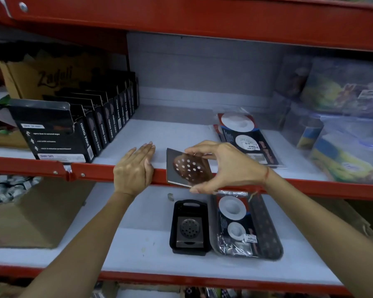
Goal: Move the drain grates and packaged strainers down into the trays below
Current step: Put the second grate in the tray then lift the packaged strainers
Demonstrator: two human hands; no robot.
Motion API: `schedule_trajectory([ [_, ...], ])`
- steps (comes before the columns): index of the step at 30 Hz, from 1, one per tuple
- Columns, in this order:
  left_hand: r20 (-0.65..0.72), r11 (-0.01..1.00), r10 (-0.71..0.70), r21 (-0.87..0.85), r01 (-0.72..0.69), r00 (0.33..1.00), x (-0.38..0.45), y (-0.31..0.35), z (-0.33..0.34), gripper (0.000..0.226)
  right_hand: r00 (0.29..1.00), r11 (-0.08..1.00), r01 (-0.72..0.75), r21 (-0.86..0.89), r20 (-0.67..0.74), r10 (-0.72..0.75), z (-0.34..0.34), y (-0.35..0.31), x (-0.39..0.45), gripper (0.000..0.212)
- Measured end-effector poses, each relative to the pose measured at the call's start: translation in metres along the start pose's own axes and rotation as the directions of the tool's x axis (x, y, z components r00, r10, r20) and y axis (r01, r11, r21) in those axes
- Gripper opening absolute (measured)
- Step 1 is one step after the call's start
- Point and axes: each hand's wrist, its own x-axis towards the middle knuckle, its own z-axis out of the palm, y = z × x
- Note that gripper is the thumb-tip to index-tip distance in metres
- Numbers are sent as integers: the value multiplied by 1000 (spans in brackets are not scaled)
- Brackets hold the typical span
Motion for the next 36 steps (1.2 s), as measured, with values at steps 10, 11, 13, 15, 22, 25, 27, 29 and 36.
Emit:
schedule_trajectory([
  [10,12,1000,-4,0,4,1000,0,-1,0,44,982,997,-51,-61,178,61,82,26,-38,91],
  [11,8,1000,-2,0,2,1000,0,-2,0,44,976,994,-83,-76,194,97,94,37,-35,91],
  [13,-4,1000,6,3,-6,1000,0,-2,1,43,956,981,-165,-102,227,184,118,62,-24,88],
  [15,-8,1000,13,7,-13,1000,0,-2,2,44,924,963,-245,-116,274,268,142,93,-11,80],
  [22,-48,999,39,6,-39,998,-1,-3,4,47,808,913,-329,-239,429,404,200,145,20,88],
  [25,-57,999,50,8,-49,997,-2,-4,5,48,790,905,-318,-283,449,418,222,154,30,99],
  [27,-63,998,57,6,-56,996,-2,-5,6,49,773,893,-333,-304,454,443,232,160,34,97],
  [29,-67,998,60,0,-60,996,-2,-6,6,49,763,883,-352,-310,452,462,238,164,35,88],
  [36,-60,998,68,-7,-69,996,-2,-6,7,49,797,887,-284,-364,425,429,238,155,28,60],
])
